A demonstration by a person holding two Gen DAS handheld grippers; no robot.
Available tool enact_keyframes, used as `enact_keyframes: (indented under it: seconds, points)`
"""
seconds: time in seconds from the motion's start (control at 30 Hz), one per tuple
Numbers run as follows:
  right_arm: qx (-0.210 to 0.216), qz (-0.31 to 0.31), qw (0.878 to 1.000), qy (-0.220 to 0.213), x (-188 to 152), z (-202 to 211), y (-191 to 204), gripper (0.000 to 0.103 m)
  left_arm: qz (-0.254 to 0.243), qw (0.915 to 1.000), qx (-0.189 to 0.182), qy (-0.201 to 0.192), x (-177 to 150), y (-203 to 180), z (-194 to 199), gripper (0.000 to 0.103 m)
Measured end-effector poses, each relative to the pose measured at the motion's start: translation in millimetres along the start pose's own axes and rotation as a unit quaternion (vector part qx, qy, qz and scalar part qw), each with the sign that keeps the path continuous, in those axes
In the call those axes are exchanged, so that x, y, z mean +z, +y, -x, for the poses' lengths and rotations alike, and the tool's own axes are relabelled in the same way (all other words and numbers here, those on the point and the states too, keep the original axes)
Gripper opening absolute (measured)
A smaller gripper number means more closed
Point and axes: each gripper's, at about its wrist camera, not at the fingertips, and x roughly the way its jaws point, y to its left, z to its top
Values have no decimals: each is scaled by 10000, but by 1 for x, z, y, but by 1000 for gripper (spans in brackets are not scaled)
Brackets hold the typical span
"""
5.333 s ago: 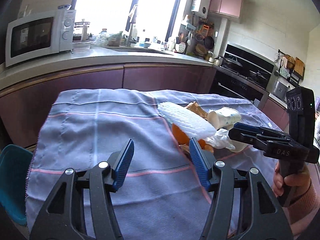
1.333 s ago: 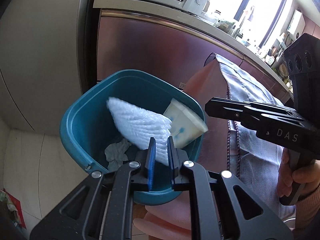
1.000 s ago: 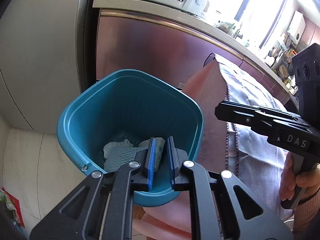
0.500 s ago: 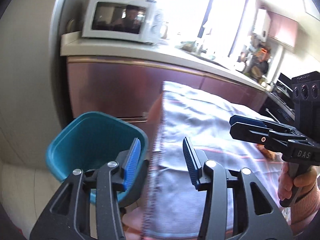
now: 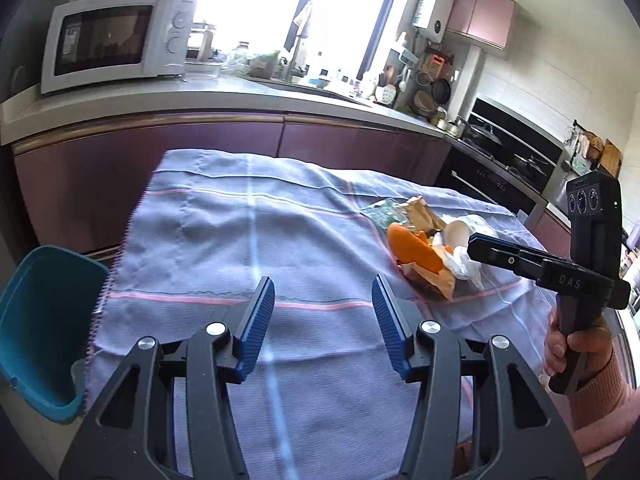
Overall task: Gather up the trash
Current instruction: 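Grasp the white tissue with the left tool while the right grasps another paper cup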
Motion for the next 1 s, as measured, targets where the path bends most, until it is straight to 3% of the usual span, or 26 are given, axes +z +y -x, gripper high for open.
enact_keyframes:
  seconds: [0.2, 0.3, 0.57, 0.8, 1.0]
  points:
    - [-736, -712, 9942, -344, -2, 25, -74, 42, -198, 9981, -461, 357, 3, -40, -43, 50]
    - [-1126, -786, 9894, -476, -1, 33, -98, 42, -264, 9963, -635, 517, 5, -55, -62, 50]
    - [-893, -1314, 9862, -464, -2, 27, -152, 43, -405, 9927, -784, 825, 4, -93, -99, 50]
    - [-594, -1496, 9861, -421, -3, 18, -170, 43, -1040, 9857, -1035, 828, 4, -140, -105, 50]
    - [-367, -1537, 9868, -350, -2, 11, -174, 43, -992, 9823, -1094, 1150, 10, -163, -145, 50]
